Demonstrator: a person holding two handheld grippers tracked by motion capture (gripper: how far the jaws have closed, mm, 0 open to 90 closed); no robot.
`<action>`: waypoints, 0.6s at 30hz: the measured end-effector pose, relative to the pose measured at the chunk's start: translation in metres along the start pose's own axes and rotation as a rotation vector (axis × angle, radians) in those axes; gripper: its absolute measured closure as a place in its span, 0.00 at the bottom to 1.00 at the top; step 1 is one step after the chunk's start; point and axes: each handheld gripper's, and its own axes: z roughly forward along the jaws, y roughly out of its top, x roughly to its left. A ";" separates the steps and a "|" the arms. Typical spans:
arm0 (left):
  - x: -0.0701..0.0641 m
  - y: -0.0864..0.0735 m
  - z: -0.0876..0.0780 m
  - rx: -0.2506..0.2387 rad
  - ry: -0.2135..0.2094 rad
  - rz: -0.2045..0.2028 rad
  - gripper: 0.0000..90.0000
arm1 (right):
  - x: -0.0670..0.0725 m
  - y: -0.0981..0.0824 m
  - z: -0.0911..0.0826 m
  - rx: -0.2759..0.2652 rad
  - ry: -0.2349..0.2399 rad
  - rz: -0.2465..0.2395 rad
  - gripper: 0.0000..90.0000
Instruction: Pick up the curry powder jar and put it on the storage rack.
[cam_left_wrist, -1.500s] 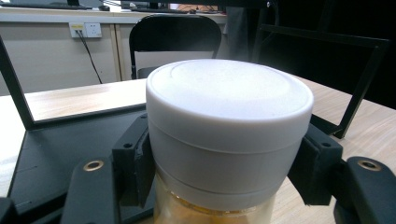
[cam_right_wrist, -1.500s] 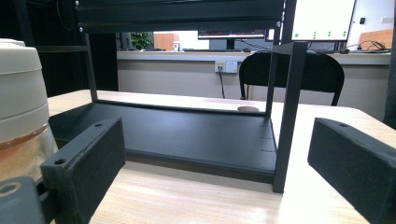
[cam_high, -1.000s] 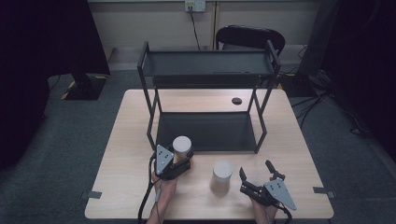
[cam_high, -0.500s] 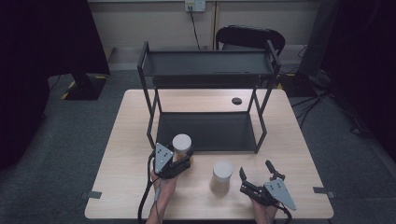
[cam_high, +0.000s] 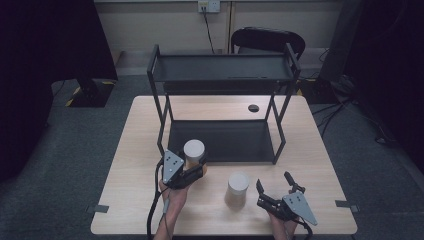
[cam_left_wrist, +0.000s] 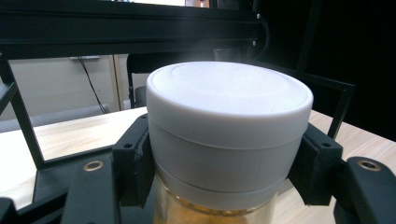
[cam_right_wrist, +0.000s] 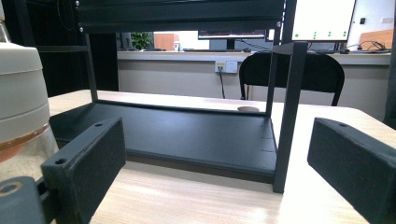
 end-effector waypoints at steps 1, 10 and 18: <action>0.000 0.001 0.000 -0.004 -0.002 0.000 0.38 | 0.000 0.000 0.000 0.000 0.000 0.000 0.04; -0.001 0.010 0.000 -0.023 -0.012 0.004 0.38 | 0.000 0.000 0.000 0.000 -0.001 0.000 0.04; 0.001 0.021 -0.001 -0.030 -0.032 0.020 0.38 | 0.000 0.000 0.000 0.000 -0.001 0.000 0.04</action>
